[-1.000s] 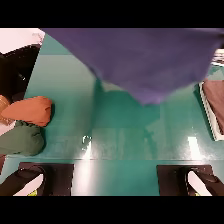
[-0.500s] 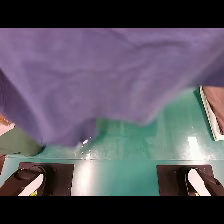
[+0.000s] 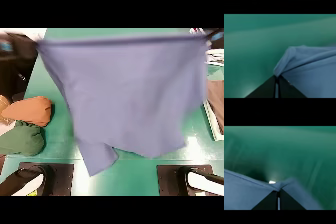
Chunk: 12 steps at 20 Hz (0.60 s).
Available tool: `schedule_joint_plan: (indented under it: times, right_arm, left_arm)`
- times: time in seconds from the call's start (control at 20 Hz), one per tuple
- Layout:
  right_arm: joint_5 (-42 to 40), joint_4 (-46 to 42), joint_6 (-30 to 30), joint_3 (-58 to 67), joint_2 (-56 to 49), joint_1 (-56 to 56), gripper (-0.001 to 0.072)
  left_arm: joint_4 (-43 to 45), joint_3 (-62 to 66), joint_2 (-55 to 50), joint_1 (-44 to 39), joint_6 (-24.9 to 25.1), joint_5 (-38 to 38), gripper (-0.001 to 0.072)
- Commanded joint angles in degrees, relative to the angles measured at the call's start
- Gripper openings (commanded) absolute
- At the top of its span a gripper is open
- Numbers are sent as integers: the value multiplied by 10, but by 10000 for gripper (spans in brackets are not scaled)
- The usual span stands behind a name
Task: Fold the shirts.
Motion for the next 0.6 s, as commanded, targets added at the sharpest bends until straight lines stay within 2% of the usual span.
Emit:
schedule_joint_plan:
  times: [0.0, 0.1, 0.2, 0.3, 0.35, 0.4, 0.45, 0.55]
  right_arm:
    - [-42, -60, 7, -34, -127, 62, 16]
    - [-59, -58, 20, 2, -186, 67, 16]
    - [-64, -43, 21, 54, -231, 67, 17]
    - [-56, -30, 21, 102, -258, 63, 25]
    - [-42, -17, 20, 124, -268, 59, 154]
    - [-23, 7, 20, 140, -273, 53, 316]
    - [-7, 34, 20, 141, -270, 43, 321]
    - [22, 92, 6, 104, -246, 25, 321]
  left_arm:
    - [5, -45, -136, 1, -6, 83, 27]
    - [6, -21, -218, 1, -6, 125, 27]
    - [3, 20, -281, 10, -8, 114, 27]
    - [2, 46, -308, 27, -33, 101, 28]
    - [0, 51, -306, 40, -42, 96, 48]
    - [-7, 62, -304, 53, -42, 77, 309]
    - [-9, 75, -302, 66, -41, 43, 512]
    - [-10, 87, -284, 92, -22, -48, 499]
